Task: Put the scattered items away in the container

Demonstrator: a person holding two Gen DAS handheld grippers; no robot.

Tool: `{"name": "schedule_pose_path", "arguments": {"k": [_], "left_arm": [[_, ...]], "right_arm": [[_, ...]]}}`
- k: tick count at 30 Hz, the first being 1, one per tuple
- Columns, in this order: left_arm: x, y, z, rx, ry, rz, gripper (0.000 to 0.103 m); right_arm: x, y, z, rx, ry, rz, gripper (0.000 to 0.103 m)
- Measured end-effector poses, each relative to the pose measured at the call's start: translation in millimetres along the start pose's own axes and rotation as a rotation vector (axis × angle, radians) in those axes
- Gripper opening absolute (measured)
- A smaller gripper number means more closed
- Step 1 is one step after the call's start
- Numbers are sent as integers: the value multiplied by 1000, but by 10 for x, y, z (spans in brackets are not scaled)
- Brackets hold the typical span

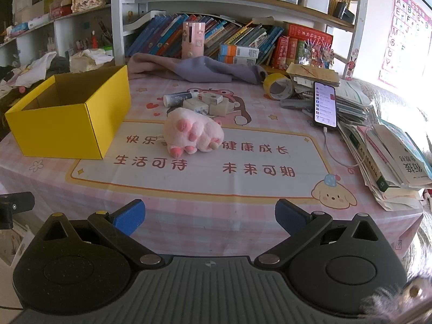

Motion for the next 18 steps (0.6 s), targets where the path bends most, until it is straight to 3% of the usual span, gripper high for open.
{"name": "schedule_pose_path", "arguments": {"k": [18], "left_arm": [[-15,21,-8,1,8,5,103]], "right_arm": [[-19,38,-20,5,-2,-2,103]]}}
Point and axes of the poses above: each gripper's, at about its wrist camera, not at the fingertips, and x roughly against the way its jaws point, y to its left, z to its underside, the point moved 4 cm from there along -x, roughly the way its jaws point, and after that the axes turned 14 degrees about x, right-handed, at the moved point
